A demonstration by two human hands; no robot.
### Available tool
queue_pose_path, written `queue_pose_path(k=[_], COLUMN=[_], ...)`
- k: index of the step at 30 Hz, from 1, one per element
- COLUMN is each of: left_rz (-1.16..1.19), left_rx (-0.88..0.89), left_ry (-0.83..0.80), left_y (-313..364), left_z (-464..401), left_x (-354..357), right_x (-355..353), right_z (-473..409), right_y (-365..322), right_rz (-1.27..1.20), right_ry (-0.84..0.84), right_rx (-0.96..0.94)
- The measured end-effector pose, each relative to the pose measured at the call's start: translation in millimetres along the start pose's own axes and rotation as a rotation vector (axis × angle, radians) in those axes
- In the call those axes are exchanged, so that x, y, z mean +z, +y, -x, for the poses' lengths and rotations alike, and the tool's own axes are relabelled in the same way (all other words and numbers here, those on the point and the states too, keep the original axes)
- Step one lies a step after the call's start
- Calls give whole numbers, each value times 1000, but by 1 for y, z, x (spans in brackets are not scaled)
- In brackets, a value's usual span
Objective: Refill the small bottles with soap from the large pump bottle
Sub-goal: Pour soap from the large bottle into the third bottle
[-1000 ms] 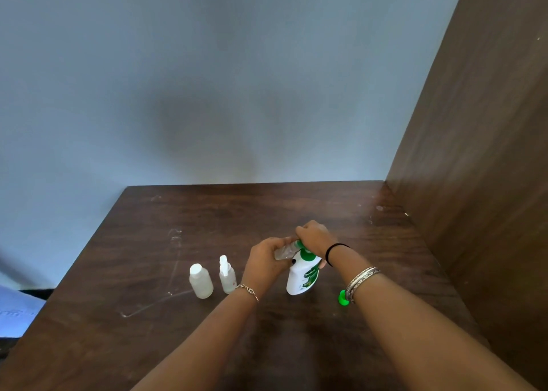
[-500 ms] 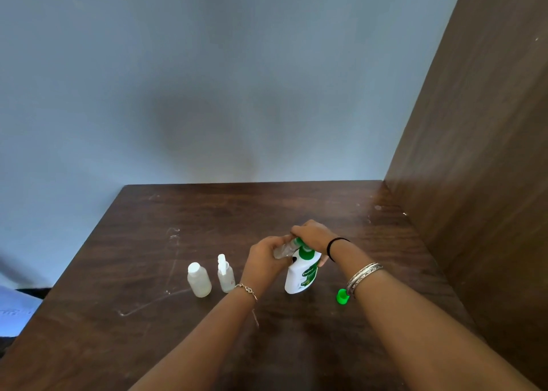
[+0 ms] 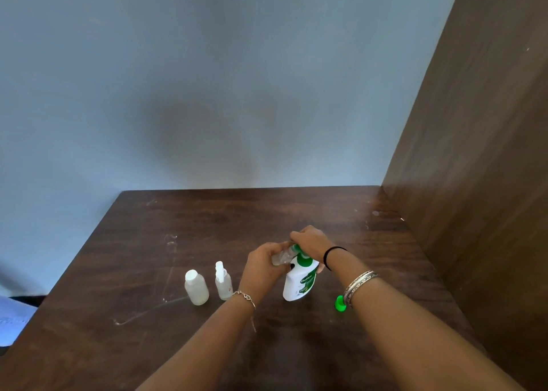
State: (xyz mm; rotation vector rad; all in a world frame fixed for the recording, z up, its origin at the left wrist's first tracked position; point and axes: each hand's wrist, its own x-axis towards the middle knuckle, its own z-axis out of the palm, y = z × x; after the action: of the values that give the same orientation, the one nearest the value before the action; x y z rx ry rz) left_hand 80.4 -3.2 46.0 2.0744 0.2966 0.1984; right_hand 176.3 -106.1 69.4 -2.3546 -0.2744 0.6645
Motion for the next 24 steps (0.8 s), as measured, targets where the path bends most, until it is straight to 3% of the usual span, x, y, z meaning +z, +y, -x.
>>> queue_pose_path(k=[4,10,15,20,24], left_rz=[2,27,9,46,29], left_rx=[-9,-7,-36,-19,-28], left_ry=[-1,-6,5,0,-4], left_y=[-2,2,-4,-3,-4], left_z=[2,2,3,3,3], left_x=[-1,-2,-1,-1,1], right_x=[6,-7,4,-5,2], right_z=[-2,4,0,5,3], right_y=[2,-6,-1,-6,-1], right_rz=[19,37,67,55,70], right_ry=[86,-77,63,-43,41], right_rx=[-11,35,-5,21,0])
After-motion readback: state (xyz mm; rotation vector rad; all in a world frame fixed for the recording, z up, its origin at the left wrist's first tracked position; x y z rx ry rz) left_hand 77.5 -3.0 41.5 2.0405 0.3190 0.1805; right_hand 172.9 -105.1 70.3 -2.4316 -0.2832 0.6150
